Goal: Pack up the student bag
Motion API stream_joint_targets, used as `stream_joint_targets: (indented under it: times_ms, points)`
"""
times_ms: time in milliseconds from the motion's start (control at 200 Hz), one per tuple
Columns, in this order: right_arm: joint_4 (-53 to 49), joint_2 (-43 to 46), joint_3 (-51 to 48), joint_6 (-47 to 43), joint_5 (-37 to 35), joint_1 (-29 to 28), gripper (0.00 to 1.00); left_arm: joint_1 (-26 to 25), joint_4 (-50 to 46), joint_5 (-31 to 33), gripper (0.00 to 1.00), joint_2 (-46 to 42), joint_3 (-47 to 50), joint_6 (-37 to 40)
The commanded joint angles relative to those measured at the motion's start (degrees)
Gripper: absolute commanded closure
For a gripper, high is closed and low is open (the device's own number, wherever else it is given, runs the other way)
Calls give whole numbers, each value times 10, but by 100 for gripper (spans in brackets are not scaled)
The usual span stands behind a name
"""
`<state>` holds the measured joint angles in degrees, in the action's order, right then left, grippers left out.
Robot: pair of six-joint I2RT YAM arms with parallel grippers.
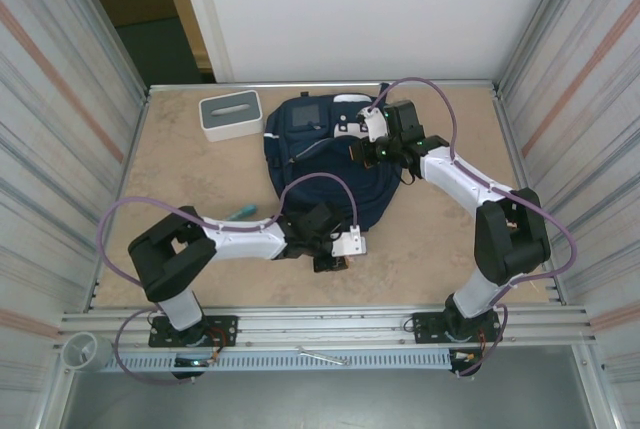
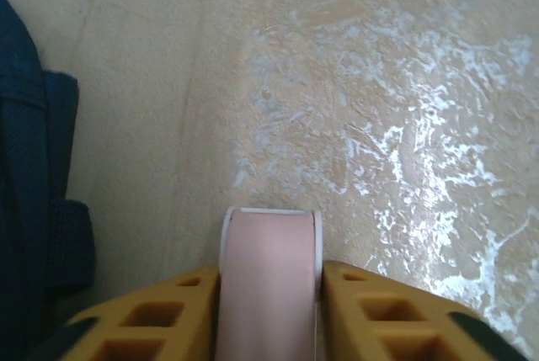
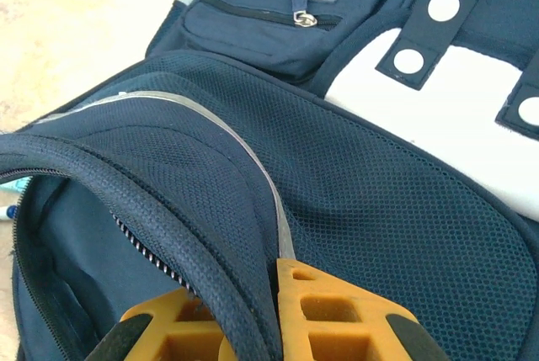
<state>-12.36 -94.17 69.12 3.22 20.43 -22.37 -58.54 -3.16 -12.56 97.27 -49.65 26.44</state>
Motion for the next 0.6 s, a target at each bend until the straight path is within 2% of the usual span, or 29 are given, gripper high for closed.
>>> stream_joint_targets:
  times_ms: [0,100,215,276,326,406,596]
  points:
    - [-21,-1,25,34,-1,5,100,9,-2,-38,77,-40,17,-17]
    - [-24,2,25,37,2,5,100,29,47,-78,80,-117,48,-39]
    - [-33,0,31,40,18,4,100,88,158,-149,85,-219,97,-100]
    - [-44,-1,38,36,27,4,100,123,200,-149,86,-254,109,-126]
    - [-56,-2,44,31,35,5,100,143,207,-113,87,-264,105,-128]
    - [-70,-5,55,26,56,9,100,163,162,-73,87,-244,64,-72]
    - [-132,-26,132,17,134,35,100,164,58,13,86,-128,-80,122]
